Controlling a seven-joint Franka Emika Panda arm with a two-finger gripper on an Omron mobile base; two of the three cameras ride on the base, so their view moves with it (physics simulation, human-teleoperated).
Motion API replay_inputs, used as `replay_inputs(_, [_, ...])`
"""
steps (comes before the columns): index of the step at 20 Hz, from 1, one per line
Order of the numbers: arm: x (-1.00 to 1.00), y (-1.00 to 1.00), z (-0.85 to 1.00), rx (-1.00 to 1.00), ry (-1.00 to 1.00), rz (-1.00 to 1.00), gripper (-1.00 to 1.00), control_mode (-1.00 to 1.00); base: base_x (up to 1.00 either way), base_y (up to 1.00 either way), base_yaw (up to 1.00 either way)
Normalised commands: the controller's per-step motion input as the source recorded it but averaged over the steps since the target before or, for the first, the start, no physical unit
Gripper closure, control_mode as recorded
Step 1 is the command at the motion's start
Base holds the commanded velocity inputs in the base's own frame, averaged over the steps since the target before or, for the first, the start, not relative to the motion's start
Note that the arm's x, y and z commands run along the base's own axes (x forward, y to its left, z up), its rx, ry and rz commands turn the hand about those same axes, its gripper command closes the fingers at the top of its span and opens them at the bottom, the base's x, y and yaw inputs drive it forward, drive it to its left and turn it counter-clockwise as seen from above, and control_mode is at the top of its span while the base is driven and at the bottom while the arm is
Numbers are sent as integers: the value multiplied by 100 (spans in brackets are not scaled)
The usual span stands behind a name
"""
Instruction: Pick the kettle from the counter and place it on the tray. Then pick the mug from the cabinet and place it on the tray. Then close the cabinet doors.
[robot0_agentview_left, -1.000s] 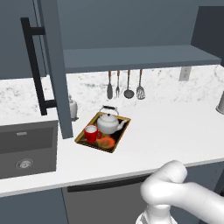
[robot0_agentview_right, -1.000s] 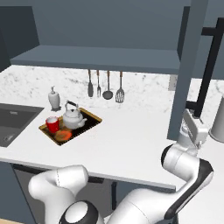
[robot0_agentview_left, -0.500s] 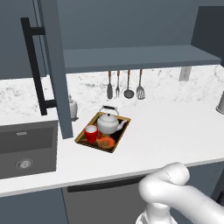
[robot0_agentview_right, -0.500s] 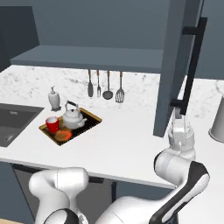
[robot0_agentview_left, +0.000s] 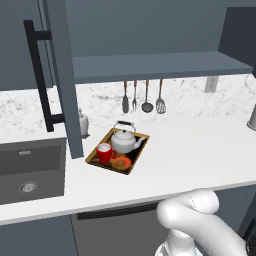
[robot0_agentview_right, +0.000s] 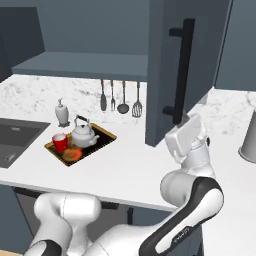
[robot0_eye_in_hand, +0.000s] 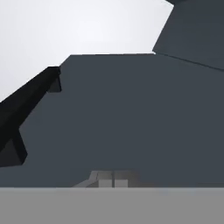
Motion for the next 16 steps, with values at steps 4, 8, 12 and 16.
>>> replay_inputs(4, [-1,73,12,-12,9,-21,100,-100,0,0,0])
replay_inputs(8, [0,74,17,-3,0,-8,100,-100,0,0,0])
replay_inputs(12, [17,55,16,0,0,-2,100,-100,0,0,0])
replay_inputs(16, [51,30,0,1,0,4,100,-100,0,0,0])
